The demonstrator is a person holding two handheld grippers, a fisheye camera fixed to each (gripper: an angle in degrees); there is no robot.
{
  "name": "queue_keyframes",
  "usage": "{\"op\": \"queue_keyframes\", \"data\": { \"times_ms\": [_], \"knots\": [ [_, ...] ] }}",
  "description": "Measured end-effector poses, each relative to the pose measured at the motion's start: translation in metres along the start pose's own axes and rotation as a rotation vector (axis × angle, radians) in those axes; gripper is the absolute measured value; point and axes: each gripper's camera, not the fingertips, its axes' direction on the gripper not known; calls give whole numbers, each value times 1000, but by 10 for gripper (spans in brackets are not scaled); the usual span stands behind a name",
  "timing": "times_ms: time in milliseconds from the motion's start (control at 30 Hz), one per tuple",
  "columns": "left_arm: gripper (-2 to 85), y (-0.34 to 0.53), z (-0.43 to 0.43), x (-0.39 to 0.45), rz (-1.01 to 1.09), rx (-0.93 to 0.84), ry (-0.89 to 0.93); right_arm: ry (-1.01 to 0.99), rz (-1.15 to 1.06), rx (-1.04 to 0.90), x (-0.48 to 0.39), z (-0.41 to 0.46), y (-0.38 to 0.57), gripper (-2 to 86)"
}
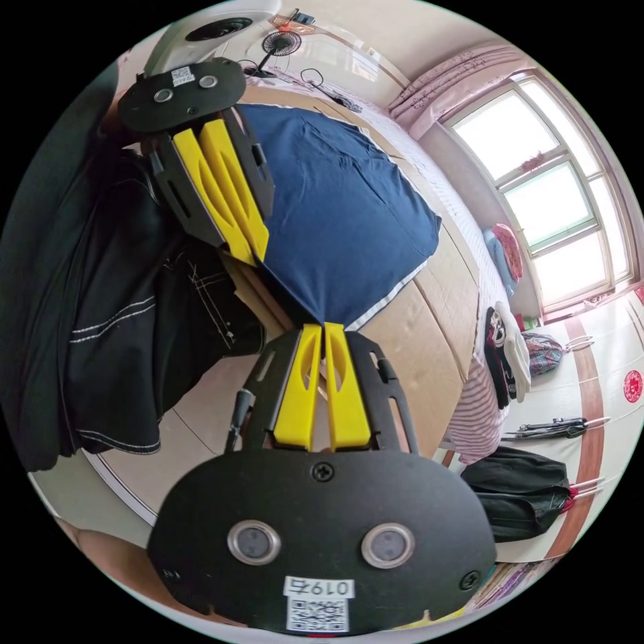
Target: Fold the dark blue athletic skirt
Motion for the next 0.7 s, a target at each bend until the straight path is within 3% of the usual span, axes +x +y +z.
{"op": "queue_keyframes", "data": {
  "times_ms": [333, 700],
  "knots": [
    [14, 1, -4, 17, 25, 0, -90, 108, -13, 12, -35, -10, -13, -7],
    [21, 9, -7, 17, 35, 6, -67, 190, -65, -35, -59, -3, -28, -8]
  ]
}}
